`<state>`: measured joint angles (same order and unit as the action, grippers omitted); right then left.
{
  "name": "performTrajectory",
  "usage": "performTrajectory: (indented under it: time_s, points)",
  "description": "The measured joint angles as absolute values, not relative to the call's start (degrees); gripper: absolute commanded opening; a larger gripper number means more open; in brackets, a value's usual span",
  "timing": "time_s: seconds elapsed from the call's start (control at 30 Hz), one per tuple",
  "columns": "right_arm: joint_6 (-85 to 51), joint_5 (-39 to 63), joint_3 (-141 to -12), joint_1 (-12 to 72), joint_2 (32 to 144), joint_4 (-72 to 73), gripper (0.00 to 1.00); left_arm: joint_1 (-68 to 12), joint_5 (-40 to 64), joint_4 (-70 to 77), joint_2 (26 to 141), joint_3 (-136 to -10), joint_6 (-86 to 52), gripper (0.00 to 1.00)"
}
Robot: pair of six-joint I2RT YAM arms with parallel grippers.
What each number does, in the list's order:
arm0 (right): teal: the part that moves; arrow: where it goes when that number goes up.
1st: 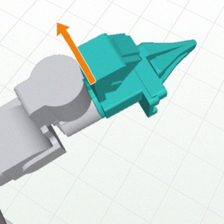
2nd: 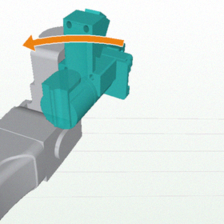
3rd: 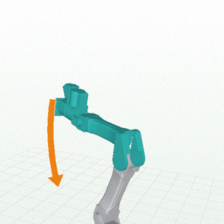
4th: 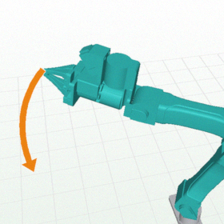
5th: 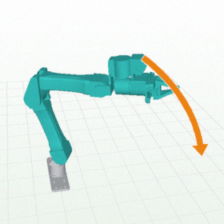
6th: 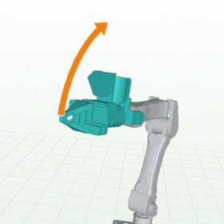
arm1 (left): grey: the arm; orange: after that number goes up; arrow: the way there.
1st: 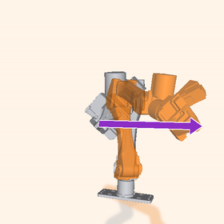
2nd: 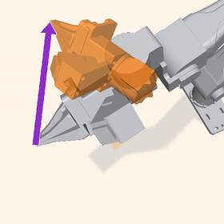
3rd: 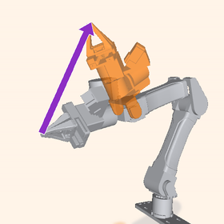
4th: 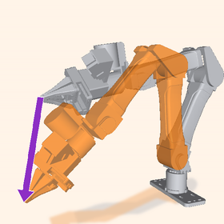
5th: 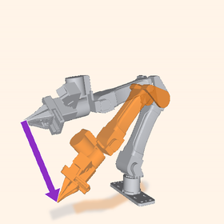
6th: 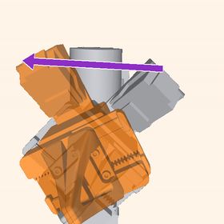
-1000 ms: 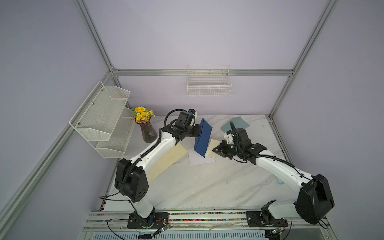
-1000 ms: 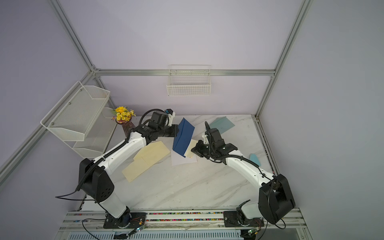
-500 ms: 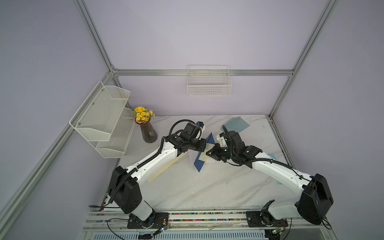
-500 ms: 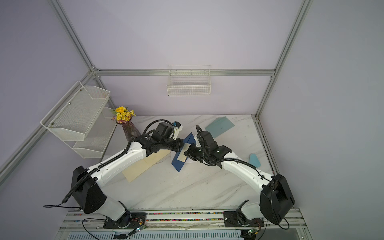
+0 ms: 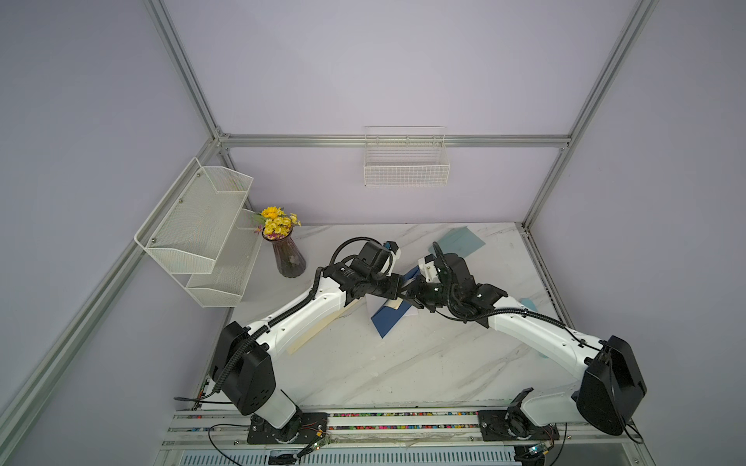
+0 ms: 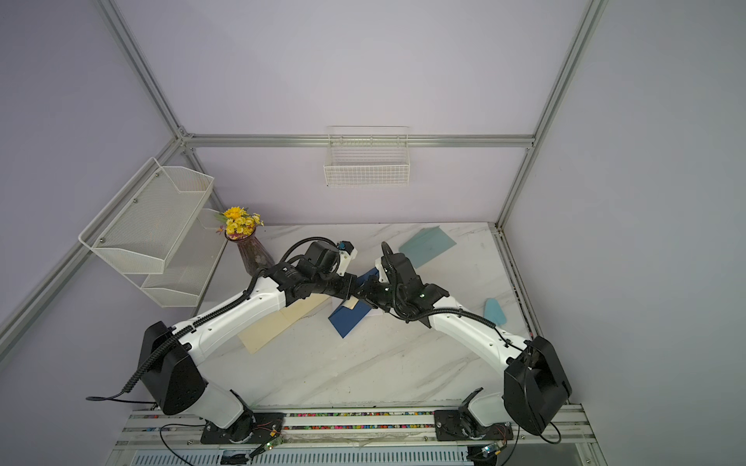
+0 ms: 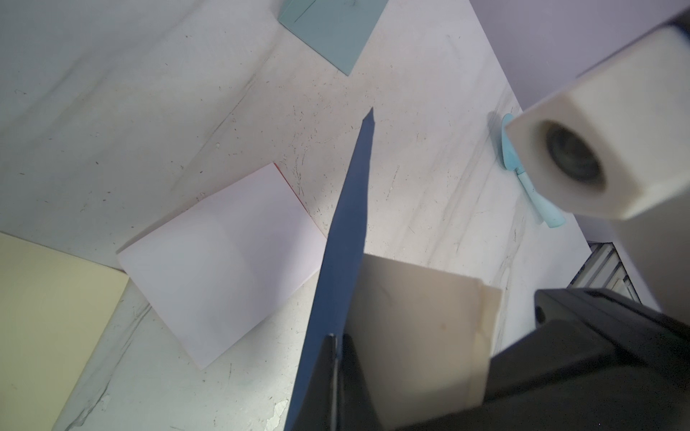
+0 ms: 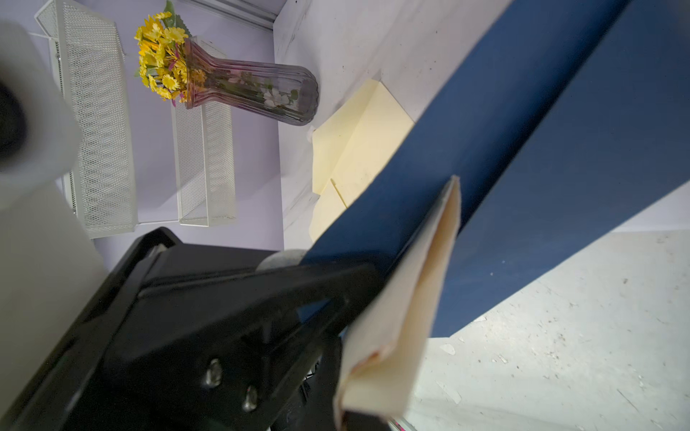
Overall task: Fold the letter paper in half and place it into the envelope
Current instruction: Place the letter paper in the envelope.
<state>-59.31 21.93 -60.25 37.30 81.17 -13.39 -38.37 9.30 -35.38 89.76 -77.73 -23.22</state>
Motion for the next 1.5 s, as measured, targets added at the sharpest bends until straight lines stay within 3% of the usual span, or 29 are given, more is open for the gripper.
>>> performTrajectory:
  time_s: [0.6, 0.63, 0.77, 0.9, 1.13, 1.5]
  points:
    - [-59.33, 21.08, -65.6, 37.17, 92.6, -15.92, 0.0, -37.93, 11.9, -33.45, 90.15, -77.45, -24.93, 0.0]
    - [-59.33, 21.15, -65.93, 37.12, 92.6, -16.38, 0.03, -37.93, 11.81, -33.47, 90.15, -77.58, -24.93, 0.0]
    - [-59.66, 21.06, -66.96, 36.8, 92.49, -18.28, 0.37, -37.8, 10.74, -33.98, 90.15, -78.52, -24.86, 0.0]
    - [-59.88, 21.1, -67.33, 36.53, 91.61, -20.18, 0.51, -37.12, 9.96, -33.93, 90.15, -78.96, -24.75, 0.0]
    - [-59.72, 22.09, -67.46, 37.19, 87.46, -23.53, 0.54, -37.06, 10.22, -33.39, 90.59, -78.96, -24.43, 0.0]
    - [-59.53, 21.89, -67.46, 37.19, 85.12, -24.88, 0.48, -36.75, 11.79, -33.43, 90.87, -78.96, -24.69, 0.0]
